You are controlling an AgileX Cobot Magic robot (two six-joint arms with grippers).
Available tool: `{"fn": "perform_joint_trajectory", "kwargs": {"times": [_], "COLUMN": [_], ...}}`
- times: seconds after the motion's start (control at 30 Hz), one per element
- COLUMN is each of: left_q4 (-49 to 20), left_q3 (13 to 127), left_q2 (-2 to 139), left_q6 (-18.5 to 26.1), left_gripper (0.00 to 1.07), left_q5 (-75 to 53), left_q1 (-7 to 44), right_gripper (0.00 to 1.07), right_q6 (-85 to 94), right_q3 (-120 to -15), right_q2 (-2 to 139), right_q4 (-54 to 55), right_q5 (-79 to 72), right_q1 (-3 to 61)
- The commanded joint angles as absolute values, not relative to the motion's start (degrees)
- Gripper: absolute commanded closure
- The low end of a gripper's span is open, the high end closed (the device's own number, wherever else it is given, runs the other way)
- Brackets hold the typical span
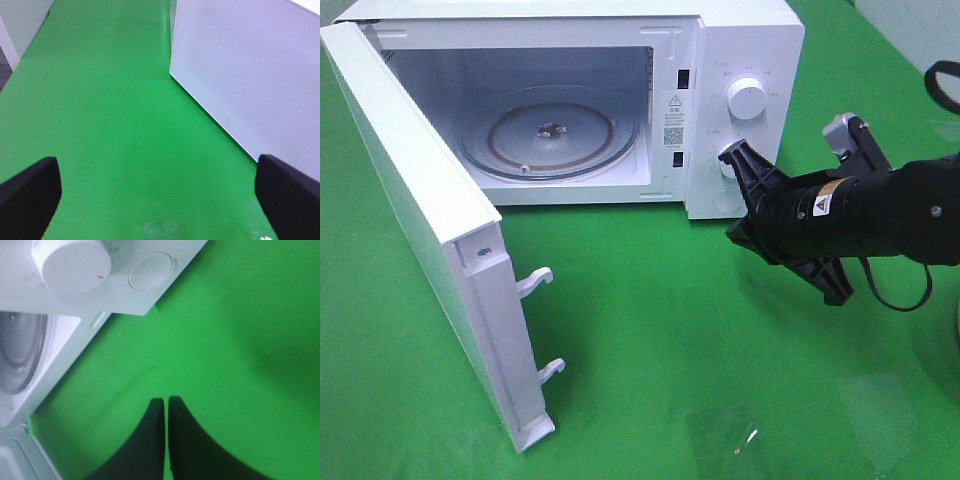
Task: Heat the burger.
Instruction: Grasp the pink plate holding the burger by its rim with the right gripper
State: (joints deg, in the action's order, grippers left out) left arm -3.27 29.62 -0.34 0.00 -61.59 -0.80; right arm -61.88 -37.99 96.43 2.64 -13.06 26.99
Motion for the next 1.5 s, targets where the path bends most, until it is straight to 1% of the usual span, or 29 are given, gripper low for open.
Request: {"fn": "perform_joint_trajectory", "kwargs": {"times": [0.03, 0.07, 0.1, 0.17, 0.2, 0.3, 0.4, 0.5, 0.6, 0.63, 0.67, 0.7, 0.73, 0.77, 0.8, 0.83, 0.87, 0.9, 0.93, 0.97, 1.0, 1.03, 1.1, 1.17, 1.27, 1.33, 1.37, 1.47, 1.5], "left_q4": [-3.7, -3.7, -3.7, -3.7, -3.7, -3.7, -3.7, -3.7, -3.7, -3.7, -3.7, -3.7, -3.7, -3.7, -3.7, -3.7, -3.7, -3.7, -3.7, -3.7, -3.7, -3.7, -3.7, -3.7, -3.7, -3.7, -3.7, -3.7, -3.7], "left_q3": [29.6, 29.6, 29.6, 29.6, 29.6, 29.6, 29.6, 29.6, 29.6, 29.6, 29.6, 29.6, 29.6, 29.6, 29.6, 29.6, 29.6, 29.6, 29.6, 29.6, 29.6, 29.6, 29.6, 29.6, 29.6, 29.6, 29.6, 29.6, 29.6], "left_q2": [-1.2, -1.2, -1.2, -1.2, -1.2, -1.2, -1.2, -1.2, -1.2, -1.2, -1.2, -1.2, -1.2, -1.2, -1.2, -1.2, -1.2, -1.2, -1.2, -1.2, -1.2, -1.2, -1.2, -1.2, -1.2, -1.2, -1.2, -1.2, -1.2], "left_q6": [0.0, 0.0, 0.0, 0.0, 0.0, 0.0, 0.0, 0.0, 0.0, 0.0, 0.0, 0.0, 0.0, 0.0, 0.0, 0.0, 0.0, 0.0, 0.0, 0.0, 0.0, 0.0, 0.0, 0.0, 0.0, 0.0, 0.0, 0.0, 0.0], "left_gripper": [0.06, 0.06, 0.06, 0.06, 0.06, 0.06, 0.06, 0.06, 0.06, 0.06, 0.06, 0.06, 0.06, 0.06, 0.06, 0.06, 0.06, 0.06, 0.06, 0.06, 0.06, 0.06, 0.06, 0.06, 0.06, 0.06, 0.06, 0.06, 0.06], "left_q5": [-61.1, -61.1, -61.1, -61.1, -61.1, -61.1, -61.1, -61.1, -61.1, -61.1, -61.1, -61.1, -61.1, -61.1, -61.1, -61.1, -61.1, -61.1, -61.1, -61.1, -61.1, -61.1, -61.1, -61.1, -61.1, -61.1, -61.1, -61.1, -61.1], "left_q1": [-0.8, -0.8, -0.8, -0.8, -0.8, -0.8, -0.8, -0.8, -0.8, -0.8, -0.8, -0.8, -0.8, -0.8, -0.8, -0.8, -0.8, -0.8, -0.8, -0.8, -0.8, -0.8, -0.8, -0.8, -0.8, -0.8, -0.8, -0.8, -0.8], "right_gripper": [1.04, 1.04, 1.04, 1.03, 1.03, 1.02, 1.01, 0.99, 0.97, 0.91, 0.81, 0.81, 0.65, 0.65, 0.55, 0.55, 0.33, 0.33, 0.16, 0.16, 0.06, 0.06, 0.07, 0.08, 0.08, 0.1, 0.1, 0.11, 0.11], "right_q6": [-54.3, -47.6, -47.6, -37.0, -37.0, -26.4, -22.6, -11.2, -6.2, -1.7, 1.8, 1.8, 4.1, 4.1, 4.9, 4.9, 5.2, 5.2, 4.8, 4.8, 4.8, 4.8, 5.2, 5.2, 5.2, 5.3, 5.3, 6.0, 6.0], "right_q3": [-38.2, -38.7, -38.7, -40.6, -40.6, -42.6, -43.3, -44.9, -45.6, -46.4, -46.8, -46.8, -46.8, -46.8, -46.8, -46.8, -46.8, -46.8, -46.8, -46.8, -46.8, -46.8, -46.8, -46.8, -46.8, -46.8, -46.8, -46.8, -46.8], "right_q2": [93.6, 91.4, 91.4, 87.7, 87.7, 85.1, 84.5, 82.8, 82.6, 82.7, 82.7, 82.7, 82.7, 82.7, 82.7, 82.7, 82.7, 82.7, 82.7, 82.7, 82.7, 82.7, 82.7, 82.7, 82.7, 82.7, 82.7, 82.8, 82.8], "right_q4": [1.5, 1.5, 1.5, 1.5, 1.5, 0.8, 0.7, 0.3, 0.3, 0.3, 0.5, 0.5, 0.8, 0.8, 1.0, 1.0, 1.0, 1.0, 1.2, 1.2, 0.6, 0.6, 0.0, -0.9, -1.3, -1.9, -1.9, -4.6, -4.6], "right_q5": [-8.1, -3.7, -3.7, 6.1, 6.1, 15.4, 18.8, 26.6, 28.7, 31.2, 33.3, 33.3, 34.7, 34.7, 35.2, 35.2, 35.4, 35.4, 35.5, 35.5, 35.6, 35.6, 37.5, 39.4, 40.4, 43.4, 43.4, 44.5, 44.5], "right_q1": [26.9, 26.9, 26.9, 26.7, 26.7, 26.7, 26.7, 26.7, 26.7, 26.7, 26.7, 26.7, 26.7, 26.7, 26.7, 26.7, 26.3, 26.3, 25.3, 25.3, 23.7, 23.7, 19.8, 17.8, 16.4, 11.6, 11.6, 6.7, 6.7]}}
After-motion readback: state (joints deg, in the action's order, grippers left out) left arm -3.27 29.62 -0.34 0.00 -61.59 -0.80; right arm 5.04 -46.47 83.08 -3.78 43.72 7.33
